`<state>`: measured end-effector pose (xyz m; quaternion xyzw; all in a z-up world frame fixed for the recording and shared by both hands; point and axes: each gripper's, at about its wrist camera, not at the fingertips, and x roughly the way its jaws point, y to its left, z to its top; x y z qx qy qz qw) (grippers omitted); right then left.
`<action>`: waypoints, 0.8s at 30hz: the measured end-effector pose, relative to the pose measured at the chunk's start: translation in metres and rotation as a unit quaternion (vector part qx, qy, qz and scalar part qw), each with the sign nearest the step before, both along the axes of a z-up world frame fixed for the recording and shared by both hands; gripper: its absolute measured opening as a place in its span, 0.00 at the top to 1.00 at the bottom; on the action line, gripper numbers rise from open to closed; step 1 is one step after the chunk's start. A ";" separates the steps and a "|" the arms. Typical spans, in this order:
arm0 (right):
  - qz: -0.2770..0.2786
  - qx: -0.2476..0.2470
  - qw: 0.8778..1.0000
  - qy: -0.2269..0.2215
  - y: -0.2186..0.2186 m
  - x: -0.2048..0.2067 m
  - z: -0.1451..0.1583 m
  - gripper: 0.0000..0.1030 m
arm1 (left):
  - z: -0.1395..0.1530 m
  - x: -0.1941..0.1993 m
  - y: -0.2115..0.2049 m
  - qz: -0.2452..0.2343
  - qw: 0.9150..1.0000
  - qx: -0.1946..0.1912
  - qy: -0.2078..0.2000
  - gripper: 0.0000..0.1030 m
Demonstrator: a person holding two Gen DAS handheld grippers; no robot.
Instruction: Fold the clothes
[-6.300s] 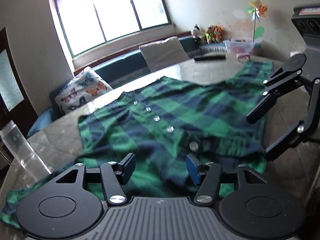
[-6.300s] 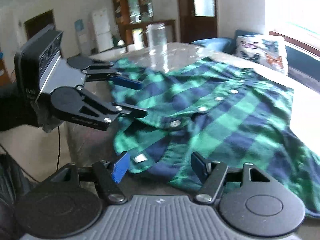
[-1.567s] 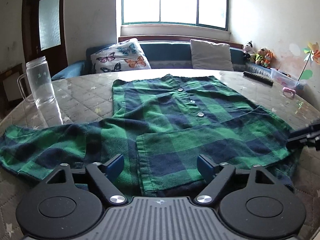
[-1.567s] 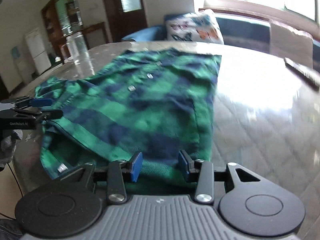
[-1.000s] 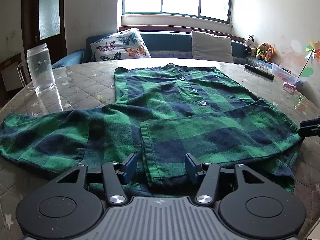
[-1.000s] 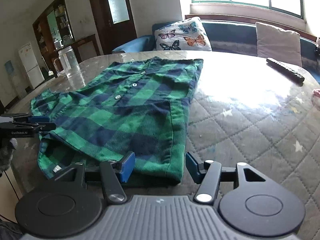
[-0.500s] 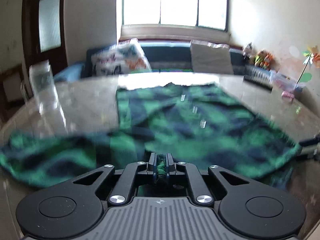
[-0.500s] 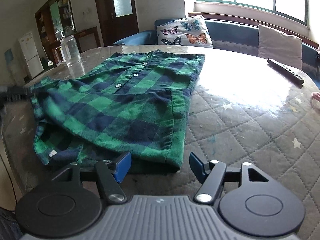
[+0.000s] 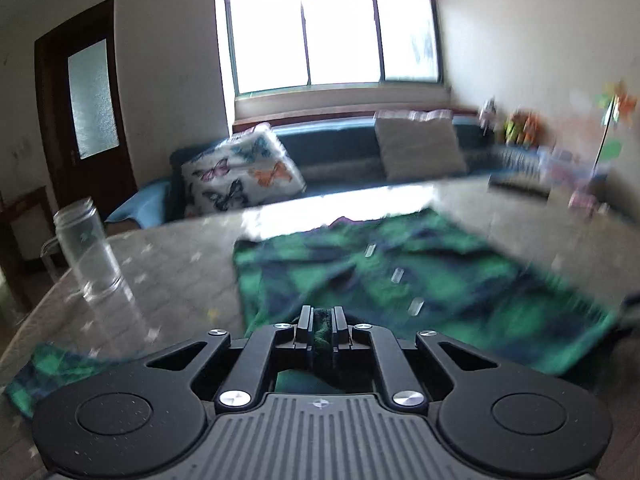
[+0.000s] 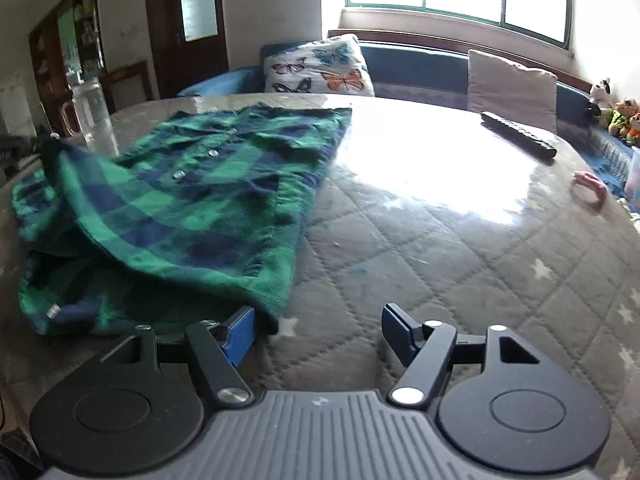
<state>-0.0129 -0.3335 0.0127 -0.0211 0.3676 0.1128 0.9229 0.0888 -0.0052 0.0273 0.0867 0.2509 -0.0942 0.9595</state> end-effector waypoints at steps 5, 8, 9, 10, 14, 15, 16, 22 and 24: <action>0.024 0.016 0.999 -0.014 0.002 -0.006 0.014 0.34 | -0.022 0.001 0.008 0.011 0.999 0.000 0.036 0.91; 0.038 0.034 0.998 -0.029 0.008 0.001 0.024 0.40 | -0.024 0.001 0.008 0.015 0.999 0.000 0.035 0.91; 0.044 0.041 0.998 -0.030 0.011 0.005 0.025 0.46 | -0.023 0.000 0.008 0.017 0.999 -0.001 0.031 0.91; 0.051 0.048 0.997 -0.030 0.014 0.009 0.026 0.47 | -0.021 0.000 0.008 0.019 0.999 -0.003 0.026 0.91; 0.078 0.050 0.995 -0.026 0.032 0.025 0.019 0.51 | -0.012 -0.002 0.010 0.027 1.000 -0.010 0.010 0.91; 0.077 0.050 0.996 -0.021 0.034 0.028 0.014 0.52 | -0.013 -0.002 0.010 0.027 1.000 -0.009 0.013 0.91; 0.075 0.048 0.996 -0.015 0.034 0.029 0.011 0.54 | -0.016 -0.001 0.010 0.027 0.999 -0.006 0.018 0.91; 0.070 0.045 0.997 0.000 0.034 0.037 0.008 0.56 | -0.035 0.001 0.009 0.028 0.998 0.009 0.052 0.90; 0.073 0.041 0.996 -0.010 0.037 0.043 0.014 0.56 | -0.038 -0.001 0.010 0.031 0.998 0.008 0.056 0.89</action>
